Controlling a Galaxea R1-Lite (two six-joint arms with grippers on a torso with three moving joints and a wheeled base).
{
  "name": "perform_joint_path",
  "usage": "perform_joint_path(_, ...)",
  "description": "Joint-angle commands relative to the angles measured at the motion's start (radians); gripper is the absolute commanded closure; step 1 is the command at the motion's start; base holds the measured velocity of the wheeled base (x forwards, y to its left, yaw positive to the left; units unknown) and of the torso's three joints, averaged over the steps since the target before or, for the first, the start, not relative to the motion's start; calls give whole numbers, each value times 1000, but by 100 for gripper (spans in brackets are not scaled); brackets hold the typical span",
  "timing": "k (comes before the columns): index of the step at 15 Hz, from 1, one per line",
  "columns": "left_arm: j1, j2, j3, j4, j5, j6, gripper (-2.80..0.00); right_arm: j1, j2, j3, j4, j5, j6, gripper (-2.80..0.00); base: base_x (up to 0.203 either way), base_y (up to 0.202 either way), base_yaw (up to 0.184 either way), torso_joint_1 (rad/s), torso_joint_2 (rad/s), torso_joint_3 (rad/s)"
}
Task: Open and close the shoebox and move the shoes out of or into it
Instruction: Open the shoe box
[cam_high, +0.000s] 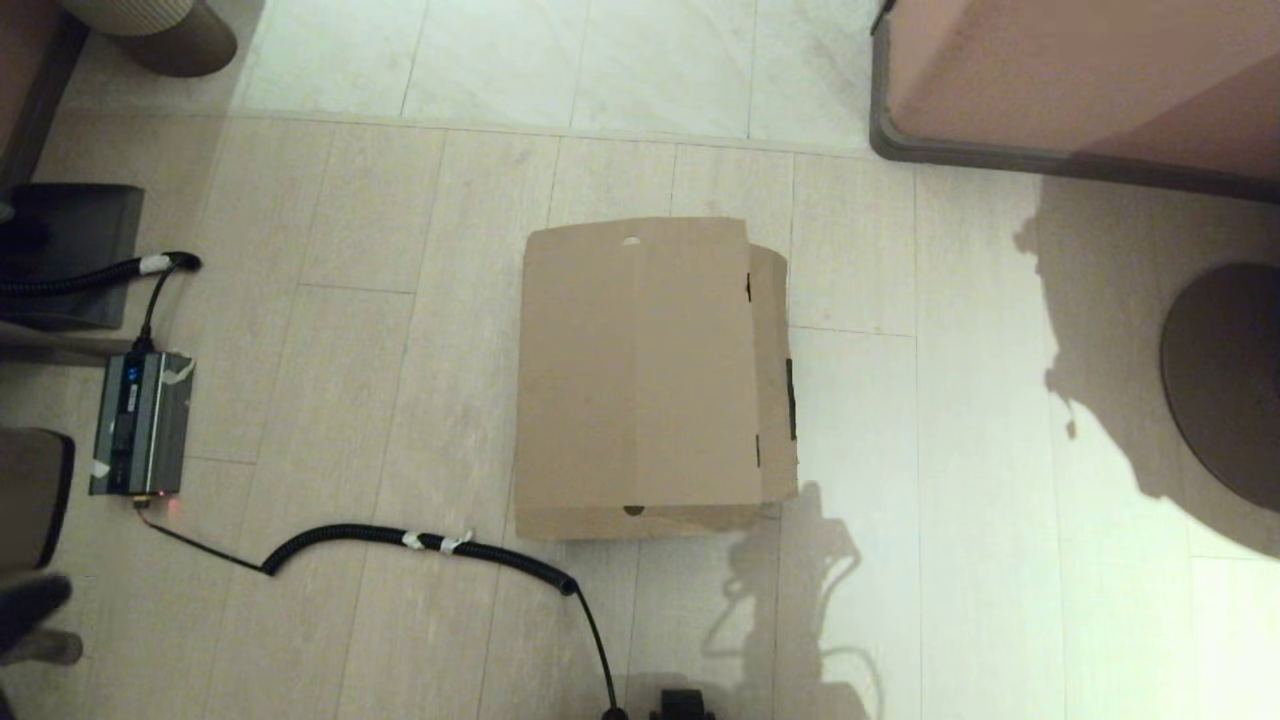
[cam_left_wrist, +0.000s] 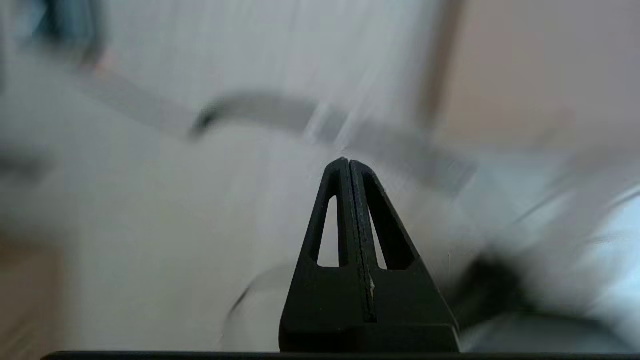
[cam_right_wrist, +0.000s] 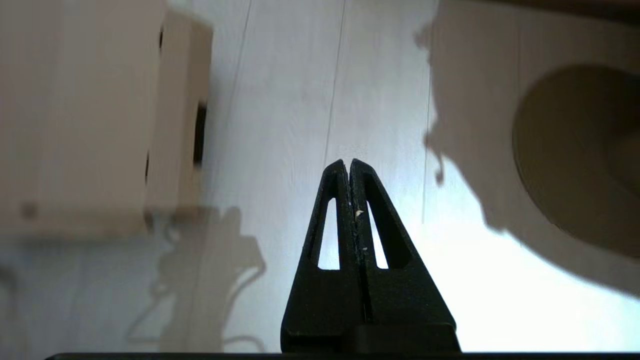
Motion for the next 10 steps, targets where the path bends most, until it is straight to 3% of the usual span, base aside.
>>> perform_joint_path(1,6,-224,197,37,42,55,0,-28,-316,7,374,25,-15,0,0,0,0,0,0,0)
perform_joint_path(2,8,-259,285,48,63,79,0,-45,-378,9,524,57,-27,0,0,0,0,0,0,0)
perform_joint_path(4,9,-289,421,27,84,111,0,-64,-406,18,595,99,-22,0,0,0,0,0,0,0)
perform_joint_path(7,-20,-301,474,-3,-28,130,0,-65,-404,32,598,95,58,0,0,0,0,0,0,0)
perform_joint_path(10,-203,-388,476,-5,-20,133,0,-64,-396,27,622,96,59,0,0,0,0,0,0,0)
